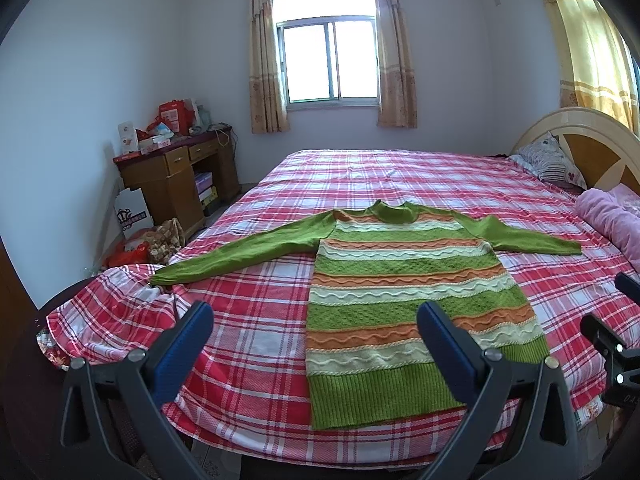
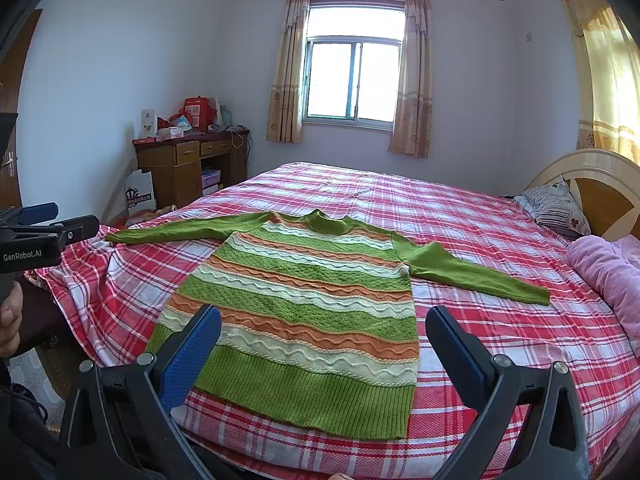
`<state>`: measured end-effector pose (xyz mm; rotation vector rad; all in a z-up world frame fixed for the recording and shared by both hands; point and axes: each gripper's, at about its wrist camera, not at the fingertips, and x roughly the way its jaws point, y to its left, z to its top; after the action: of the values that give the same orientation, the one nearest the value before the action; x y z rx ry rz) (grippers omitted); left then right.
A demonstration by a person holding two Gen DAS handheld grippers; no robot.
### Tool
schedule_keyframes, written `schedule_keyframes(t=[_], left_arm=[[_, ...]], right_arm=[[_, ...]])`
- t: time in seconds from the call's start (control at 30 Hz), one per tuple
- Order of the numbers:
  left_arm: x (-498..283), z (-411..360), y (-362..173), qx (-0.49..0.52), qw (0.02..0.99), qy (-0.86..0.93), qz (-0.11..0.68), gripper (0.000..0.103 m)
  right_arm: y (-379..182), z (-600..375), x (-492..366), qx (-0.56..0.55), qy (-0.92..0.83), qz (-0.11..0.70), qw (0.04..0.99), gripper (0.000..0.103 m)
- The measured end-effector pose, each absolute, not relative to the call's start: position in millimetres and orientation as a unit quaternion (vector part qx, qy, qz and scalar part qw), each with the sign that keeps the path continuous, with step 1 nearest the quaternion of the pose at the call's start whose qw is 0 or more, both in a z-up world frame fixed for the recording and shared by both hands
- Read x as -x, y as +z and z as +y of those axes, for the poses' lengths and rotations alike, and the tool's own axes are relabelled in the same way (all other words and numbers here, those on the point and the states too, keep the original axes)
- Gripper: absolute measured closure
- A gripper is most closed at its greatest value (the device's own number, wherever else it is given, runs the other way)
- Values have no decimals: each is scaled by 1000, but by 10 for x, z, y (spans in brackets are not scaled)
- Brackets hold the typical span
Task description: Fold small clothes
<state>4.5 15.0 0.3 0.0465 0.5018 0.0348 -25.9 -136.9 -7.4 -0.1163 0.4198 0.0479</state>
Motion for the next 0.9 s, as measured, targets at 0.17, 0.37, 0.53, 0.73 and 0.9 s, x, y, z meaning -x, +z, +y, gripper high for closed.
schedule_keyframes(t=[0.17, 0.37, 0.53, 0.73, 0.9], left_arm=[[-43, 149, -3, -22, 968, 17, 248, 0], [-45, 135, -18, -24, 968, 17, 249, 0], [-43, 129, -35, -24, 968, 17, 250, 0], [-45, 129, -46, -24, 968, 17, 251, 0], [-47, 122, -78, -24, 967, 17, 254, 0]], right_arm=[[-76, -1380, 255, 58, 24, 208, 976, 1], [-95, -1375, 245, 58, 25, 209, 976, 1], [-119, -1366, 241, 58, 27, 212, 975, 1], [-125, -1362, 242, 57, 29, 212, 975, 1], [-142, -1357, 238, 58, 31, 216, 974, 1]])
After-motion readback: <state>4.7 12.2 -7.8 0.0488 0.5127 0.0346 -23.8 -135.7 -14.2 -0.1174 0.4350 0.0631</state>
